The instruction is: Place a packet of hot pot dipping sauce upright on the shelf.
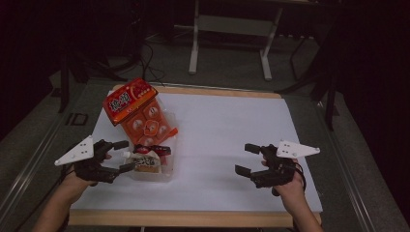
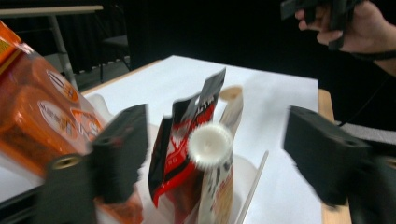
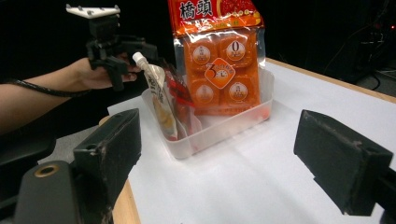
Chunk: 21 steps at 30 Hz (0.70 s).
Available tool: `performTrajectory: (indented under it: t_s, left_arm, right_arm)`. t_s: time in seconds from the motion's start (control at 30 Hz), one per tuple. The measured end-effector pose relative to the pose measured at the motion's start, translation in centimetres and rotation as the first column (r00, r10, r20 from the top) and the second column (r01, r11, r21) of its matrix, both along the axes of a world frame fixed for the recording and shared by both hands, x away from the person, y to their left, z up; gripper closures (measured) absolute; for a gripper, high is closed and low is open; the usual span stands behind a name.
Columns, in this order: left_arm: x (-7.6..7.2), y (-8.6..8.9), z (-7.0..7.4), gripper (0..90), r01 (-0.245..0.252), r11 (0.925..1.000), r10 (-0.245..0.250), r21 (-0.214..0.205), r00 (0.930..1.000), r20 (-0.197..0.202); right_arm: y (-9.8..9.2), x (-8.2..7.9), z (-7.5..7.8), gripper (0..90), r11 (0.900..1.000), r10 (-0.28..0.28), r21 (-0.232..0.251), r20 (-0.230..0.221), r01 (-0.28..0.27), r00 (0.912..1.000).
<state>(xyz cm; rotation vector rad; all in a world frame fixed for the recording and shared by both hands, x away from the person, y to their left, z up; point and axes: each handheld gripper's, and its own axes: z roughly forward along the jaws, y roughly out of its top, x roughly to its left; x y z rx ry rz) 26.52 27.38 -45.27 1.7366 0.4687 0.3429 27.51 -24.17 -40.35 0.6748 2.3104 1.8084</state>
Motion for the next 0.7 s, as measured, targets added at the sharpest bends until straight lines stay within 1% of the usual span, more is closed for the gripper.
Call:
performTrajectory:
  t_s: [0.03, 0.07, 0.1, 0.13, 0.17, 0.27, 0.37, 0.47, 0.53, 0.6, 0.67, 0.7]
  left_arm:
    - [-0.1, -0.1, 0.2, 14.9, -0.004, 0.9999, 0.004, -0.012, 1.0000, -0.003]
    - [-0.1, -0.2, 0.5, 14.5, -0.013, 0.9998, 0.013, -0.014, 0.9999, -0.004]
    - [-0.2, -0.3, 0.8, 13.2, -0.017, 0.9995, 0.016, -0.026, 0.9998, -0.006]
    - [-0.2, -0.4, 1.0, 10.3, -0.020, 0.9991, 0.019, -0.037, 0.9998, -0.011]
    - [-0.2, -0.6, 1.4, 8.3, -0.036, 0.9985, 0.035, -0.040, 0.9991, -0.022]
    - [-0.2, -1.1, 2.0, 6.6, -0.065, 0.9969, 0.064, -0.043, 0.9976, -0.027]
    - [-0.3, -1.9, 2.6, 4.5, -0.069, 0.9961, 0.068, -0.055, 0.9974, -0.026]
    - [-0.5, -2.7, 3.2, 4.2, -0.074, 0.9965, 0.073, -0.041, 0.9971, -0.023]
    - [-0.7, -3.3, 3.5, 4.2, -0.076, 0.9966, 0.076, -0.031, 0.9967, -0.031]
    - [-0.8, -3.9, 3.8, 3.9, -0.082, 0.9961, 0.081, -0.031, 0.9961, -0.036]
    - [-1.0, -4.4, 4.0, 3.7, -0.080, 0.9960, 0.079, -0.038, 0.9964, -0.029]
    - [-1.1, -4.6, 4.1, 3.7, -0.083, 0.9960, 0.082, -0.032, 0.9963, -0.026]
  right_arm:
    - [0.0, 0.0, 0.0, 14.7, 1.0000, 0.002, 0.001, -0.001, -0.002, 1.0000]
    - [0.0, 0.0, 0.0, 14.7, 1.0000, 0.003, 0.001, -0.002, -0.003, 1.0000]
    - [0.0, 0.0, 0.0, 14.7, 1.0000, 0.004, 0.001, -0.003, -0.004, 1.0000]
    - [0.1, 0.0, 0.0, 14.7, 1.0000, 0.005, 0.001, -0.003, -0.005, 1.0000]
    - [0.1, 0.0, 0.0, 14.7, 1.0000, 0.005, 0.002, -0.003, -0.005, 1.0000]
    - [0.1, -0.1, 0.0, 14.7, 1.0000, 0.007, -0.002, -0.006, -0.007, 1.0000]
    - [0.1, -0.2, 0.0, 14.7, 1.0000, 0.006, -0.006, -0.006, -0.006, 1.0000]
    - [0.0, -0.2, 0.0, 14.7, 1.0000, 0.005, -0.003, -0.005, -0.005, 1.0000]
    - [0.0, -0.2, 0.0, 14.7, 1.0000, 0.005, -0.005, -0.007, -0.005, 1.0000]
    - [-0.1, -0.2, -0.1, 14.7, 1.0000, 0.005, -0.007, -0.010, -0.005, 0.9999]
    - [-0.1, -0.2, -0.2, 14.7, 0.9999, 0.005, -0.010, -0.011, -0.006, 0.9999]
    - [-0.1, -0.3, -0.2, 14.7, 0.9999, 0.005, -0.012, -0.012, -0.005, 0.9999]
